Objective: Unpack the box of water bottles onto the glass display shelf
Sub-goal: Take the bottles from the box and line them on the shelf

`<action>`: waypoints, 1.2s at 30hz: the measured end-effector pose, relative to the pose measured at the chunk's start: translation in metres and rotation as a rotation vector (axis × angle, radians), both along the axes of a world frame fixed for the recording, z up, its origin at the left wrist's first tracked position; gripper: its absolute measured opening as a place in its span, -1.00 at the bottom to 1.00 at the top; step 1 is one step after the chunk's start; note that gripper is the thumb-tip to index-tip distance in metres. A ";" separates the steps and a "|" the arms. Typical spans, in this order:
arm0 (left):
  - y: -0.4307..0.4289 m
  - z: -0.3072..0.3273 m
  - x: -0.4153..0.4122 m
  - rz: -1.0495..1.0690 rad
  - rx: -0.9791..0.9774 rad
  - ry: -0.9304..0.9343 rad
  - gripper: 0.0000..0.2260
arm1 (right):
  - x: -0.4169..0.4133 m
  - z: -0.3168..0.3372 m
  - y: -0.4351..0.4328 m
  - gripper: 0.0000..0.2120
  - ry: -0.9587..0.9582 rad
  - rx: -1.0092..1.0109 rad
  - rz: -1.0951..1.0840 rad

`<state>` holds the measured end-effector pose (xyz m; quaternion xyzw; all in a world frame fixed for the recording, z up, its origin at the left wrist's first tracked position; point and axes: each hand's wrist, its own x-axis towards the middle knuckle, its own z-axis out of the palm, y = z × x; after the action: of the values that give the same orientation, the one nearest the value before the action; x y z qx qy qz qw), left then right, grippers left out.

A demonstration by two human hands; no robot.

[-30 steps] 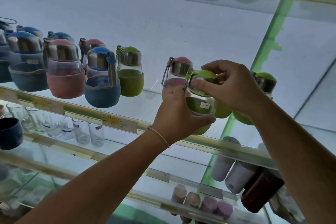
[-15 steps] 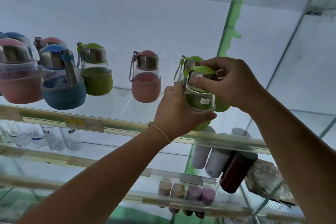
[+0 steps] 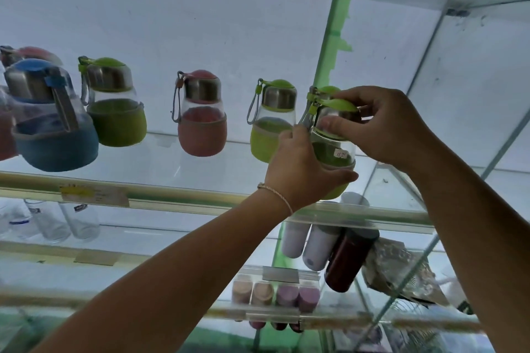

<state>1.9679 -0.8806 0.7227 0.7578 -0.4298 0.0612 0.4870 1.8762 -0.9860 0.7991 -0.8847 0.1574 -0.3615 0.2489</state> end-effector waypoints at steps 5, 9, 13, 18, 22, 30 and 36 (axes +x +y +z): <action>-0.006 0.002 -0.004 -0.020 0.017 0.013 -0.18 | -0.003 0.001 -0.004 -0.66 0.002 0.008 -0.032; -0.003 0.001 -0.004 -0.019 0.019 0.000 -0.15 | -0.002 0.002 -0.001 -0.65 0.015 0.001 -0.059; 0.001 0.002 -0.002 -0.043 0.010 0.004 -0.10 | -0.003 0.003 0.002 -0.63 0.058 -0.042 -0.076; 0.004 0.003 -0.001 -0.078 0.032 0.023 -0.03 | -0.005 0.006 0.008 -0.61 0.095 -0.042 -0.098; 0.015 0.008 0.005 -0.105 0.083 0.032 0.07 | -0.004 0.010 0.015 -0.45 0.093 -0.053 -0.161; 0.078 0.026 0.050 0.033 0.057 -0.079 -0.31 | 0.053 0.030 0.063 -0.54 0.016 -0.280 -0.196; 0.135 0.031 0.107 0.212 -0.004 -0.072 -0.51 | 0.132 0.026 0.117 -0.58 0.056 -0.314 -0.060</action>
<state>2.0748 -0.7456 0.7535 0.7956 -0.3642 0.1403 0.4634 2.0082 -0.8692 0.8255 -0.9173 0.1322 -0.3641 0.0922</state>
